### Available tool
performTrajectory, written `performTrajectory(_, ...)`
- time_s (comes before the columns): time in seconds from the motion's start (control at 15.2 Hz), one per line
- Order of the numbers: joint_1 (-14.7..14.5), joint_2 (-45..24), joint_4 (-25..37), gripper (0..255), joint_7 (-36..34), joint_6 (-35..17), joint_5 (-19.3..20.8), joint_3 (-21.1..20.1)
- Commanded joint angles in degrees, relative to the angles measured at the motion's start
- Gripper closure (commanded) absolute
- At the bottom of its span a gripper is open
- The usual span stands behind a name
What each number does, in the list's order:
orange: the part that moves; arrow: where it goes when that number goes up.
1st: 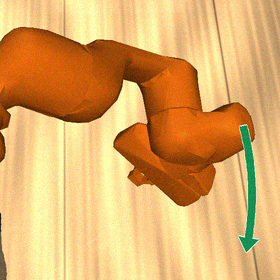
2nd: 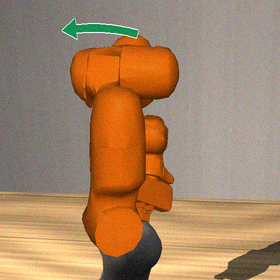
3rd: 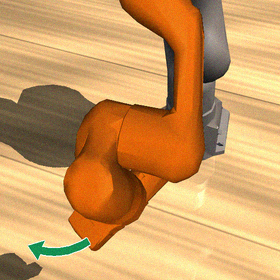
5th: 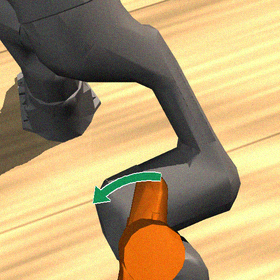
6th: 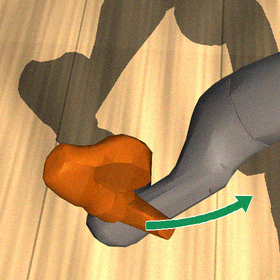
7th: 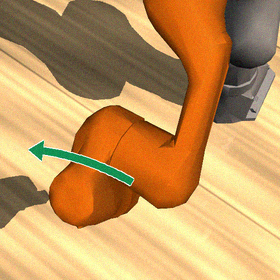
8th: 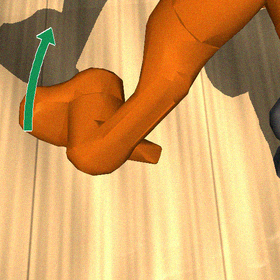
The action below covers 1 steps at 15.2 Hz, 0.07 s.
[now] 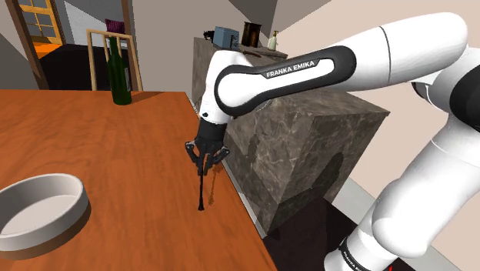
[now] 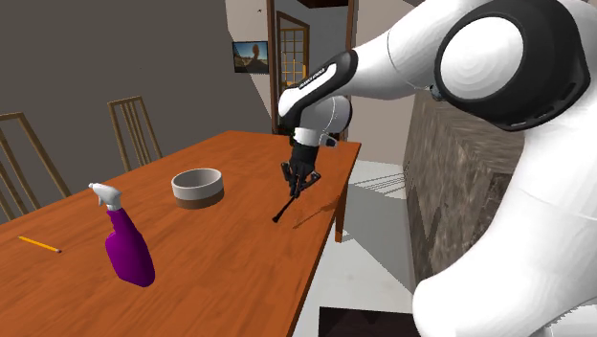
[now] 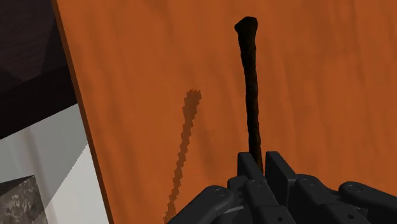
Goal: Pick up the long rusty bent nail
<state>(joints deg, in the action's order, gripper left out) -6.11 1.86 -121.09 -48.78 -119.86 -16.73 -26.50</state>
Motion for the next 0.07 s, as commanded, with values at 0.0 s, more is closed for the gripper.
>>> performTrajectory(0.0,0.02,0.16,0.29,255,-0.06,0.46,-0.01,0.02)
